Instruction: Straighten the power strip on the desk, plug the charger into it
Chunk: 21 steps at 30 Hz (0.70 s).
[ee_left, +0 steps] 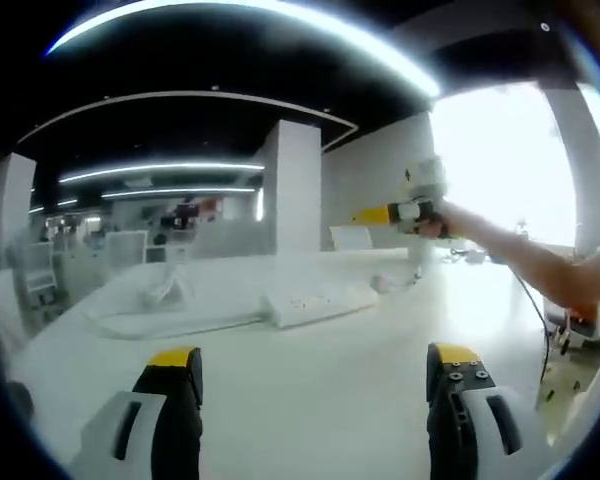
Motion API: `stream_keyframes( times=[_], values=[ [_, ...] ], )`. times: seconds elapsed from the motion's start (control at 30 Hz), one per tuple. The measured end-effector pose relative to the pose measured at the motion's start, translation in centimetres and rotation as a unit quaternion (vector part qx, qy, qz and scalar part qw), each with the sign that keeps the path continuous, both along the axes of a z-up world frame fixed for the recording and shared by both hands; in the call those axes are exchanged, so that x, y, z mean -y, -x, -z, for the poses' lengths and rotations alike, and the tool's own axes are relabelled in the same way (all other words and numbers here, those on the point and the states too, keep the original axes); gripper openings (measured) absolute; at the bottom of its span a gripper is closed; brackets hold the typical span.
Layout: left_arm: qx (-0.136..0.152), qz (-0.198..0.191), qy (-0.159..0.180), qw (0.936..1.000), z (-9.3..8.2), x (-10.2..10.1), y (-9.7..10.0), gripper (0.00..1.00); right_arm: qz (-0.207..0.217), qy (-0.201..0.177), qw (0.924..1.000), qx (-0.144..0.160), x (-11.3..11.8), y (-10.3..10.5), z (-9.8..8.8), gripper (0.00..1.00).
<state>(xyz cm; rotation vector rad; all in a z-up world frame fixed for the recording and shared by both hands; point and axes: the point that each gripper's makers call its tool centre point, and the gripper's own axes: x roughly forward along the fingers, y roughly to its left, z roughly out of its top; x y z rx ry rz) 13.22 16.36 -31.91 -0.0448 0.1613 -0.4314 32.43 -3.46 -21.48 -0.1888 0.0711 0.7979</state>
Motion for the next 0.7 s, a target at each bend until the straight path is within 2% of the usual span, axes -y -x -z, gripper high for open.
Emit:
stream_keyframes(
  times=[0.03,0.1,0.17,0.27,0.33,0.47,0.7],
  values=[
    [-0.001,0.001,0.001,1.0,0.1,0.1,0.0,0.96,0.011,-0.007,0.9999,0.0,0.7,-0.3,-0.2,1.0],
    [-0.003,0.004,0.002,1.0,0.2,0.2,-0.1,0.96,0.016,-0.037,0.9989,0.021,1.2,1.1,-1.3,1.0],
    [-0.004,0.005,0.003,1.0,0.3,0.2,-0.1,0.96,0.021,-0.061,0.9975,0.027,2.0,2.5,-1.9,1.0],
    [-0.003,0.004,0.006,1.0,0.2,0.1,-0.2,0.96,0.042,-0.078,0.9953,0.039,3.4,3.6,-2.2,0.99],
    [-0.003,0.004,0.007,1.0,0.3,0.1,-0.3,0.96,0.048,-0.087,0.994,0.046,4.0,4.5,-2.0,1.0],
    [-0.004,0.006,0.007,1.0,0.3,0.1,-0.4,0.96,0.062,-0.081,0.9933,0.055,5.0,5.7,-1.1,1.0],
    [-0.003,0.004,0.011,0.9999,0.4,-0.1,-0.7,0.96,0.082,-0.098,0.9908,0.045,6.5,7.4,0.8,0.98]
  ],
)
